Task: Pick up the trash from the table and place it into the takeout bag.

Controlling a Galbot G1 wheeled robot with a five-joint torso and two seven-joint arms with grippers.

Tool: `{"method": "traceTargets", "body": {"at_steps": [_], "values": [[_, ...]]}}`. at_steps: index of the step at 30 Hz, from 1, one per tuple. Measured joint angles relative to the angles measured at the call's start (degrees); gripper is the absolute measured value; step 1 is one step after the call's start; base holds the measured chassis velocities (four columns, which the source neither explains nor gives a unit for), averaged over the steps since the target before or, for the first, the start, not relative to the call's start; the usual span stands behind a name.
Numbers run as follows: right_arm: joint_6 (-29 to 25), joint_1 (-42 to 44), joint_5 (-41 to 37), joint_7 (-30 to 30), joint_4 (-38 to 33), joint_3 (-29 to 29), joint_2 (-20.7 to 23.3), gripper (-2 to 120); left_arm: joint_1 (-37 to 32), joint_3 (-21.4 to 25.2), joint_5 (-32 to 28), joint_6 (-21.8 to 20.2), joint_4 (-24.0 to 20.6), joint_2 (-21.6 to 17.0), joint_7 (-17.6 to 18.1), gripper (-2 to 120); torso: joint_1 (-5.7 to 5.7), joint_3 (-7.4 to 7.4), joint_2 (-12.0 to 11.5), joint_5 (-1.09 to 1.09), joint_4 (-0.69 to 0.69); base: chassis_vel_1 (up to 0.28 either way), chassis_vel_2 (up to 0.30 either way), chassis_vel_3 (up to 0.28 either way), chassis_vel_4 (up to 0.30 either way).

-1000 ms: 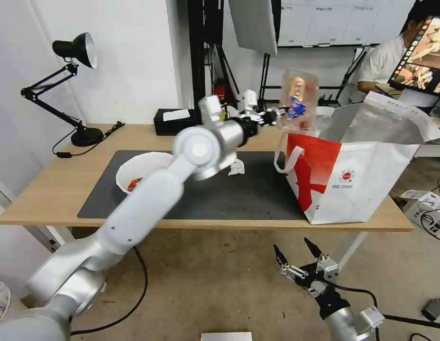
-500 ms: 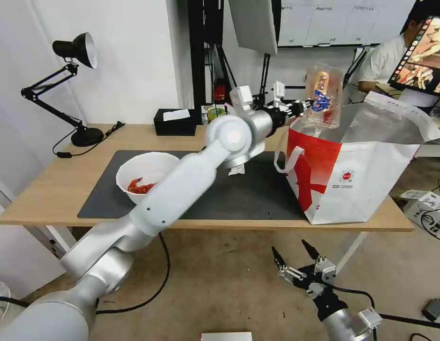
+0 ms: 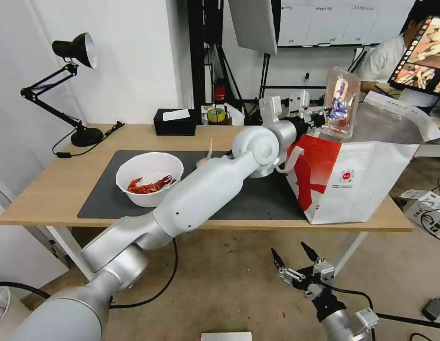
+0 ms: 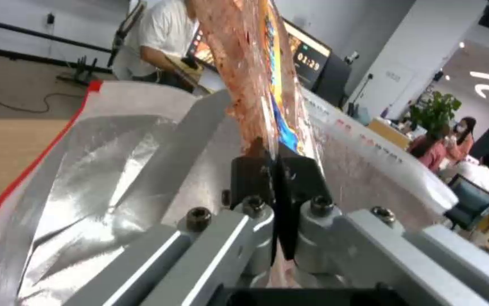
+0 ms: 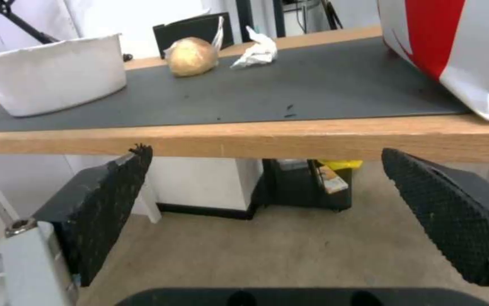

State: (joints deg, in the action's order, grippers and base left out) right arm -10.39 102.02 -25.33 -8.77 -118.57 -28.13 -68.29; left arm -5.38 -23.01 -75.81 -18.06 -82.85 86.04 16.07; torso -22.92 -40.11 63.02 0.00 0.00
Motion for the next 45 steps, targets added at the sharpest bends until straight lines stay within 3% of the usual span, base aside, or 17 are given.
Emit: {"method": "traceTargets", "body": {"at_steps": [3, 5, 7, 19, 22, 23, 25, 30, 32, 34, 36, 37, 40, 44, 45], "values": [[0.08, -0.28, 0.02, 0.11, 0.29, 0.22, 0.04, 100, -0.28, -0.56, -0.27, -0.53, -0.75, -0.72, -0.45, 11, 0.00, 0.00, 0.00, 0.00, -0.01, 0.000, 0.000, 0.000, 0.000], [0.09, -0.29, 0.04, 0.11, 0.31, 0.23, 0.04, 100, -0.29, -0.59, -0.32, -0.55, -0.78, -0.74, -0.46, 11, 0.00, 0.00, 0.00, 0.00, -0.01, 0.000, 0.000, 0.000, 0.000], [0.13, -0.39, 0.17, 0.15, 0.57, 0.38, 0.07, 100, -0.37, -1.20, -1.42, -0.82, -1.27, -0.90, -0.45, 26, 0.00, 0.00, 0.00, 0.00, 0.00, 0.000, 0.000, 0.000, 0.000], [0.84, -0.81, 0.16, 0.25, 0.88, 0.69, 0.21, 100, -0.73, -0.46, -2.23, -0.69, -2.99, -1.76, -0.19, 66, 0.00, 0.00, 0.00, 0.00, 0.02, 0.000, 0.000, 0.000, 0.000], [1.06, -0.91, 0.08, 0.25, 0.23, 0.77, 0.52, 100, -0.63, 1.21, -2.26, 1.70, -5.19, -4.48, -0.29, 81, 0.00, 0.00, 0.00, 0.01, 0.00, 0.000, 0.000, 0.000, 0.000], [1.06, -0.91, 0.08, 0.25, 0.23, 0.77, 0.52, 100, -0.63, 1.21, -2.26, 1.70, -5.19, -4.48, -0.29, 81, 0.00, 0.00, 0.00, 0.01, 0.00, 0.000, 0.000, 0.000, 0.000], [1.16, -1.02, 0.04, 0.28, -0.30, 0.77, 0.61, 100, -1.56, 1.98, -3.74, 3.03, -8.20, -7.76, -0.29, 91, 0.00, 0.00, 0.00, 0.01, 0.01, 0.000, 0.000, 0.000, 0.000], [1.20, -1.13, 0.02, 0.36, -0.80, 0.86, 0.63, 100, -4.41, 2.15, -2.97, 3.47, -12.84, -12.97, -0.81, 99, 0.00, 0.00, 0.00, 0.03, -0.01, 0.000, 0.000, 0.000, 0.000], [1.18, -1.13, 0.12, 0.39, -1.01, 1.15, 0.57, 100, -7.72, 2.46, 0.59, 5.19, -16.78, -17.90, -2.73, 100, 0.00, 0.00, 0.00, 0.02, -0.01, 0.000, 0.000, 0.000, 0.000], [1.12, -1.13, 0.23, 0.40, -1.08, 1.24, 0.51, 100, -8.90, 2.75, 2.08, 5.87, -17.83, -19.30, -3.38, 100, 0.00, 0.00, 0.00, 0.02, -0.01, 0.000, 0.000, 0.000, 0.000], [0.40, -1.19, 1.04, 0.46, -1.17, 1.48, 0.25, 100, -13.05, 4.24, 7.63, 7.88, -21.02, -23.73, -6.60, 100, 0.00, 0.00, 0.00, 0.02, 0.01, 0.000, 0.000, 0.000, 0.000], [0.40, -1.19, 1.04, 0.46, -1.17, 1.48, 0.25, 100, -13.05, 4.24, 7.63, 7.88, -21.02, -23.73, -6.60, 100, 0.00, 0.00, 0.00, 0.02, 0.01, 0.000, 0.000, 0.000, 0.000], [-0.25, -1.46, 1.94, 0.47, -1.32, 1.72, 0.10, 100, -20.02, 7.63, 16.93, 9.55, -24.90, -29.20, -10.85, 100, 0.01, 0.00, 0.00, 0.03, -0.02, 0.000, 0.000, 0.000, 0.000], [-0.37, -1.55, 2.25, 0.49, -1.43, 1.83, 0.01, 100, -24.69, 10.34, 22.85, 10.49, -27.12, -32.14, -12.81, 100, 0.01, 0.01, 0.00, 0.03, -0.01, 0.000, 0.000, 0.000, 0.000], [-0.40, -1.53, 2.61, 0.56, -1.62, 2.05, -0.15, 100, -27.69, 12.40, 27.03, 11.31, -28.11, -33.90, -14.47, 100, 0.01, 0.01, 0.00, 0.03, 0.00, 0.000, 0.000, 0.000, 0.000]]}}
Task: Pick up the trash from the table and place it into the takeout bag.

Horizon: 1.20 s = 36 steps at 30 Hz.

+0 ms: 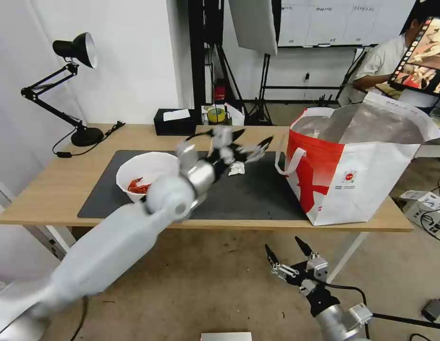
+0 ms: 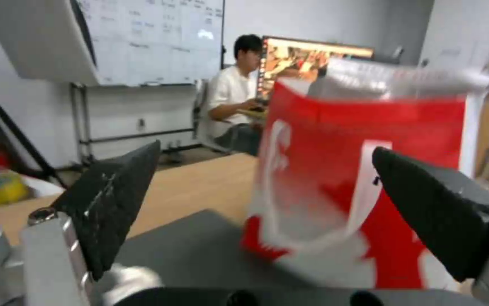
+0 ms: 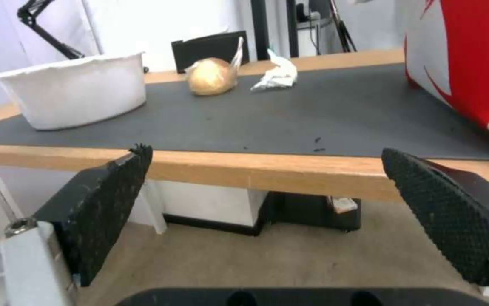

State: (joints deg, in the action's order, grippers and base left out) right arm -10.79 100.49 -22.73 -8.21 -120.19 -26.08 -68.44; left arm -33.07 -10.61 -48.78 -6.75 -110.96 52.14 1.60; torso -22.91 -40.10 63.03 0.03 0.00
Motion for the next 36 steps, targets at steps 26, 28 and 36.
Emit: {"method": "traceTargets", "body": {"at_steps": [26, 28, 36], "values": [[-2.13, 2.06, 3.49, 1.35, 0.01, -0.58, -3.44, 100, -46.18, 34.26, 23.04, 12.33, -6.09, -2.17, -1.18, 100, 0.00, 0.00, 0.00, -0.02, -0.01, 0.000, 0.000, 0.000, 0.000], [-2.18, 1.99, 3.78, 1.62, 0.15, -0.16, -3.66, 100, -49.09, 36.44, 23.61, 12.74, -6.33, -0.63, -0.36, 100, 0.01, 0.00, 0.01, -0.02, -0.01, 0.000, 0.000, 0.000, 0.000], [-2.71, 2.28, 4.74, 3.13, 0.20, 0.66, -4.48, 100, -56.77, 40.67, 24.62, 12.66, -7.46, 5.06, 4.36, 100, 0.01, 0.00, 0.00, -0.02, -0.01, 0.000, 0.000, 0.000, 0.000]]}}
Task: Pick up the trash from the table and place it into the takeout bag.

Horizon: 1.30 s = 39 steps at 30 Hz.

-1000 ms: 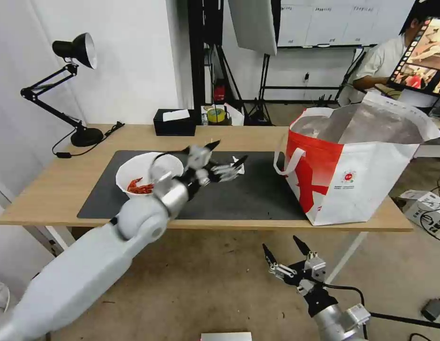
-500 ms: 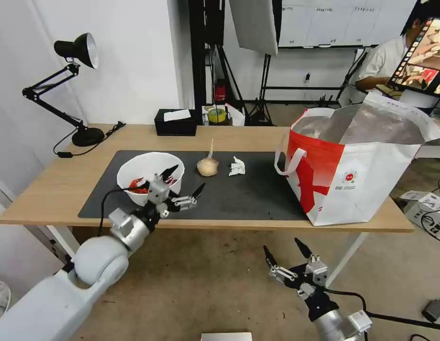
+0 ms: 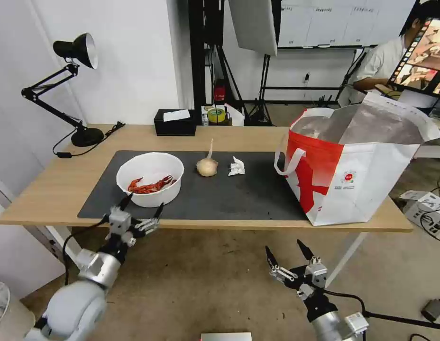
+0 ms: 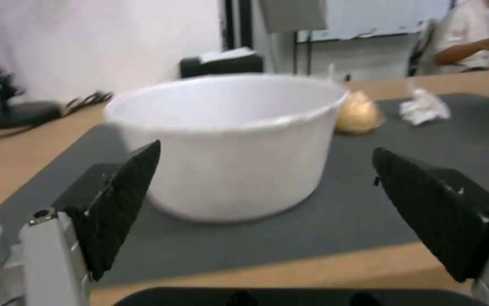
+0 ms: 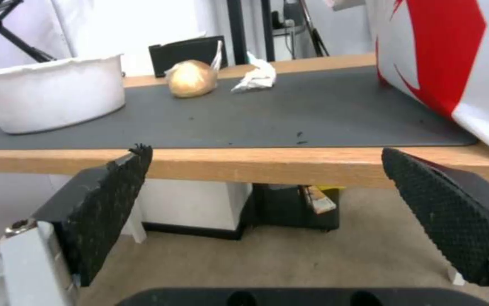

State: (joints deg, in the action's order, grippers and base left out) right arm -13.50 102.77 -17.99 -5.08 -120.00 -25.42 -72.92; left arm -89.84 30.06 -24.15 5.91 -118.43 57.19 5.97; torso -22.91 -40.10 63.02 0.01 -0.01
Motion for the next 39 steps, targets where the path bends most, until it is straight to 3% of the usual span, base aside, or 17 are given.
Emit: {"method": "traceTargets", "body": {"at_steps": [11, 33, 39], "values": [[-0.64, 0.68, 0.13, 0.78, -1.05, -0.23, -0.29, 100, -4.17, 1.46, 2.86, -0.20, 0.73, 3.05, 0.29, 100, -0.01, 0.00, 0.00, -0.01, 0.01, 0.000, 0.000, 0.000, 0.000], [-0.60, -0.08, -0.19, 0.99, -0.83, -0.60, 0.17, 100, -5.69, 0.81, 3.42, -0.63, 1.49, 4.55, 0.10, 100, -0.01, -0.01, 0.00, -0.01, 0.01, 0.000, 0.000, 0.000, 0.000], [1.65, -3.68, -1.11, 2.10, -1.75, 0.59, 2.15, 100, -5.02, 0.53, 3.22, -0.84, 1.56, 3.97, 0.07, 100, -0.01, -0.01, 0.00, -0.01, 0.00, 0.000, 0.000, 0.000, 0.000]]}}
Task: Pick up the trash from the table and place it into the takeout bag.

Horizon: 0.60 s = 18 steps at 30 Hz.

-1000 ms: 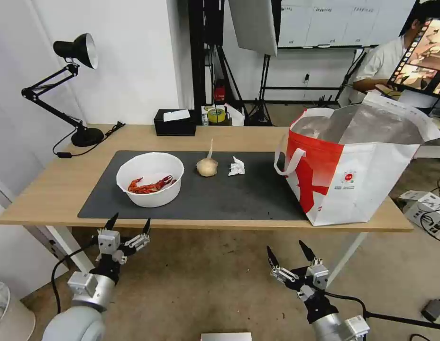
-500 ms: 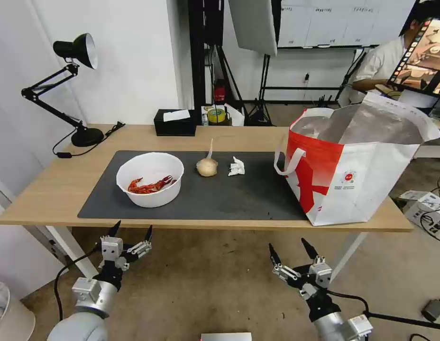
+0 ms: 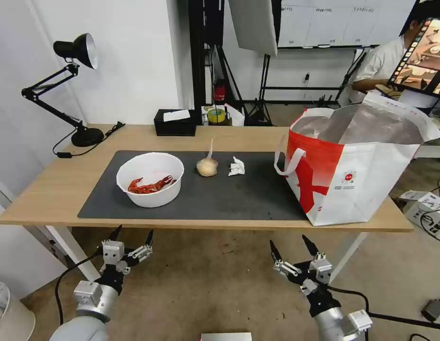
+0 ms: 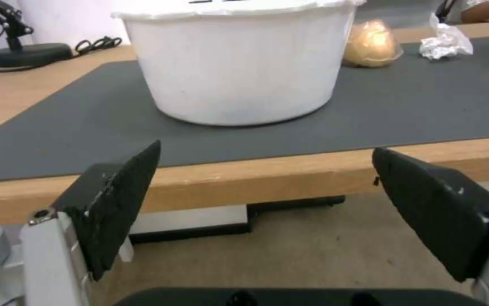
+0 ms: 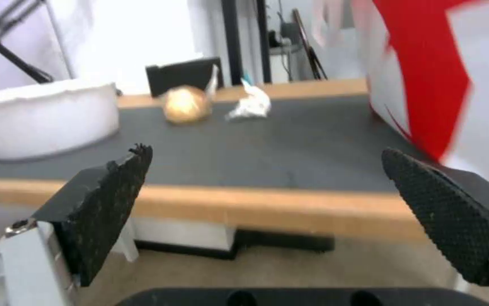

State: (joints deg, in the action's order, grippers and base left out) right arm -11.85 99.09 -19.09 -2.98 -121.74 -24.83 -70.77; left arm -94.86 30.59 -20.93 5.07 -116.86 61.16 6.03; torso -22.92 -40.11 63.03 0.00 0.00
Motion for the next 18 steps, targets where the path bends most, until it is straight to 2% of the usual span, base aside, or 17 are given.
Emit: {"method": "traceTargets", "body": {"at_steps": [5, 6, 9, 10, 11, 15, 18], "values": [[2.43, -3.51, -1.39, 0.99, -0.91, 2.01, 1.51, 100, 0.31, 0.23, -0.13, -0.04, -0.11, -0.27, 0.01, 100, 0.00, 0.00, 0.00, 0.00, 0.01, 0.000, 0.000, 0.000, 0.000], [4.17, -7.05, -2.64, 1.80, -1.07, 3.60, 2.94, 100, 0.57, 0.28, -0.23, -0.16, -0.32, -0.43, 0.04, 100, 0.00, 0.00, 0.00, 0.00, 0.00, 0.000, 0.000, 0.000, 0.000], [5.45, -10.23, -3.78, 2.40, -0.72, 4.93, 4.38, 100, 0.78, 0.28, -0.26, -0.44, -0.42, -0.50, 0.08, 100, 0.00, 0.00, 0.00, 0.00, 0.01, 0.000, 0.000, 0.000, 0.000], [6.76, -13.79, -5.15, 2.92, 0.07, 6.62, 6.39, 100, 1.05, 0.11, -0.25, -0.79, -0.44, -0.56, 0.14, 100, 0.00, 0.00, 0.00, -0.01, 0.00, 0.000, 0.000, 0.000, 0.000], [6.76, -13.79, -5.15, 2.92, 0.07, 6.62, 6.39, 100, 1.05, 0.11, -0.25, -0.79, -0.44, -0.56, 0.14, 100, 0.00, 0.00, 0.00, -0.01, 0.00, 0.000, 0.000, 0.000, 0.000], [9.31, -21.77, -8.51, 4.02, 2.30, 10.59, 11.66, 100, 1.64, -0.48, -0.22, -1.21, -0.24, -0.56, 0.30, 100, -0.01, -0.01, 0.00, -0.01, 0.00, 0.000, 0.000, 0.000, 0.000], [10.70, -25.28, -10.49, 4.77, 3.27, 12.20, 13.86, 100, 1.86, -0.61, -0.24, -1.30, -0.03, -0.55, 0.33, 100, -0.01, -0.01, -0.01, 0.00, 0.00, 0.000, 0.000, 0.000, 0.000]]}}
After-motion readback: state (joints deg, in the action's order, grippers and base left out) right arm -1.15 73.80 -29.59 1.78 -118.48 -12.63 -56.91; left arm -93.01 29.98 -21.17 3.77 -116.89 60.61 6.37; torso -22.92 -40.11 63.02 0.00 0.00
